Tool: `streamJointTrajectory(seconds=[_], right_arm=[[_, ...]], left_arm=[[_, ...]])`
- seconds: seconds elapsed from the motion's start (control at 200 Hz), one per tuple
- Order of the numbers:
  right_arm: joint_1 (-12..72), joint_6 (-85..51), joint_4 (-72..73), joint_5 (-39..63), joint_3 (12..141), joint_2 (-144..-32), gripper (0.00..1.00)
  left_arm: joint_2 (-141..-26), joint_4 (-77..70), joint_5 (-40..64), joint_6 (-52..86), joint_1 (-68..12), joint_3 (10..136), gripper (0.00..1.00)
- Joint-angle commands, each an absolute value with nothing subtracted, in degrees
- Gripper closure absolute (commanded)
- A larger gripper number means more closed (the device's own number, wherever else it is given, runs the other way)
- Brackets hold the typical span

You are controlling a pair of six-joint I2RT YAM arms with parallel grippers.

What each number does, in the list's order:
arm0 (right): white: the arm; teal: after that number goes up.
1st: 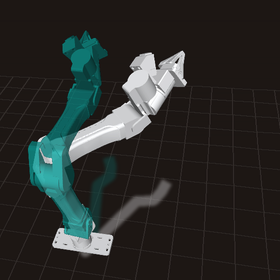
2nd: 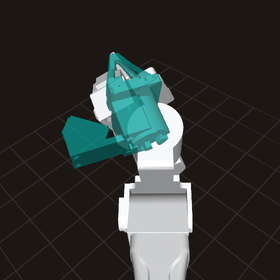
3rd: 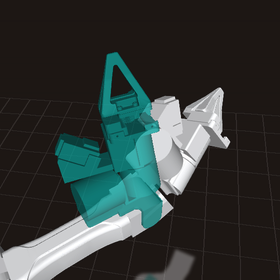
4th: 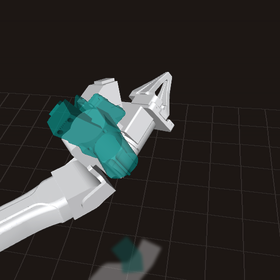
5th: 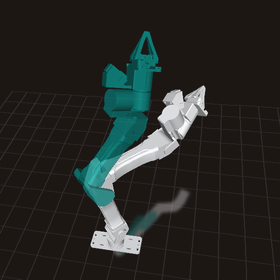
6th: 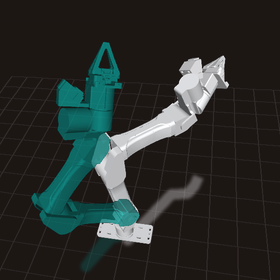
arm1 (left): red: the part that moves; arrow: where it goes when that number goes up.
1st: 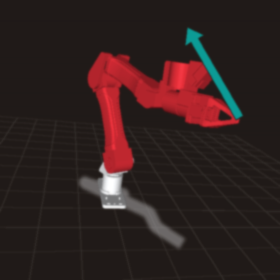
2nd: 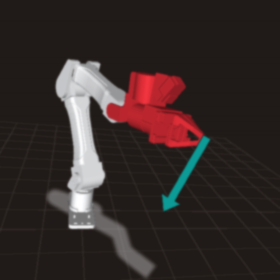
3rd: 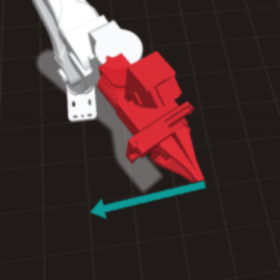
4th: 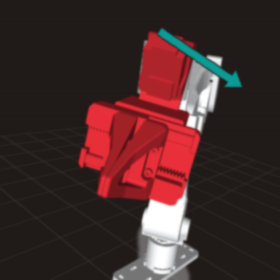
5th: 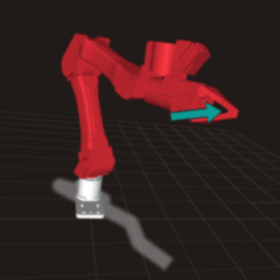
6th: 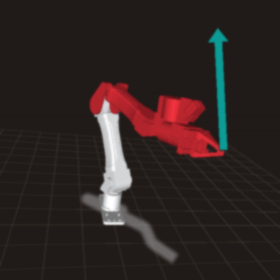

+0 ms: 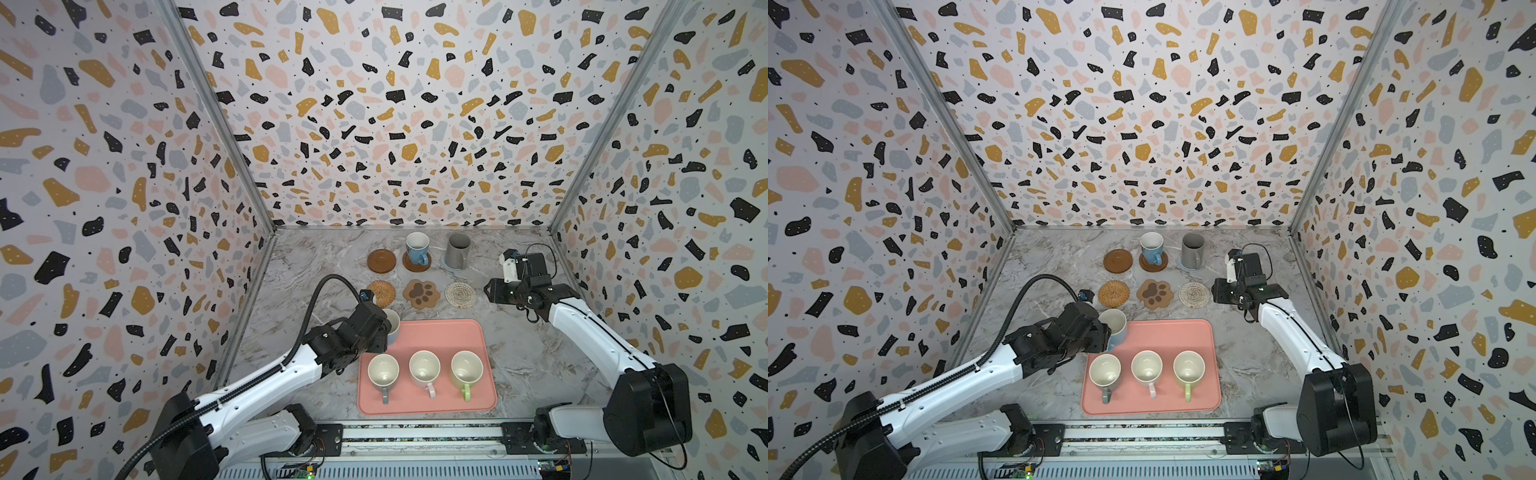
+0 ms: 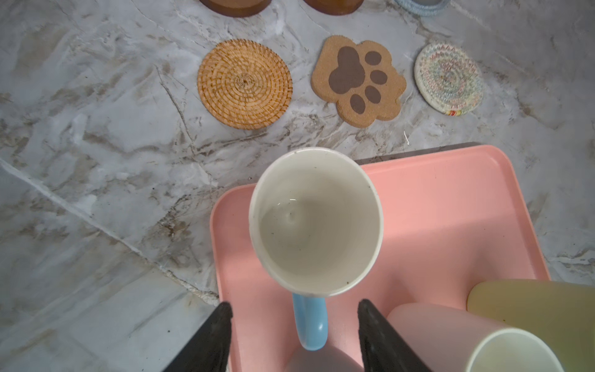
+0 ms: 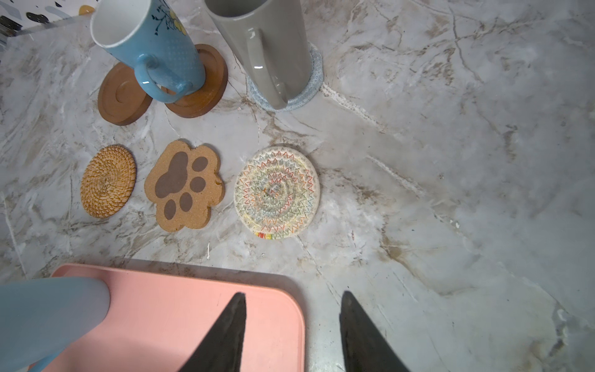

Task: Place cups on coasters
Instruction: Pick up the cup from the tray.

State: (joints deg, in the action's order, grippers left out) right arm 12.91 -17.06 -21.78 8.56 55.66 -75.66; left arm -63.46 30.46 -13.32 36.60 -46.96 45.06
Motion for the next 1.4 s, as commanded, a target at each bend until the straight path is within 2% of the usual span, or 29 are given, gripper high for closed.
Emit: streamJointTrajectory(seconds=[0.0, 0.566, 1.397], right_arm=[[12.7, -17.7, -21.2, 9.1, 57.0, -73.8, 0.50], [12.5, -18.1, -20.8, 9.2, 55.1, -72.8, 0.50], [12.3, -18.8, -20.9, 9.1, 53.5, -71.8, 0.50]], left_arm=[[-64.9, 31.1, -13.0, 35.2, -48.4, 47.5, 0.38], [-69.7, 31.2, -10.6, 33.5, -49.9, 46.8, 0.49], [-73.8, 28.2, -14.9, 34.3, -50.0, 47.9, 0.75]])
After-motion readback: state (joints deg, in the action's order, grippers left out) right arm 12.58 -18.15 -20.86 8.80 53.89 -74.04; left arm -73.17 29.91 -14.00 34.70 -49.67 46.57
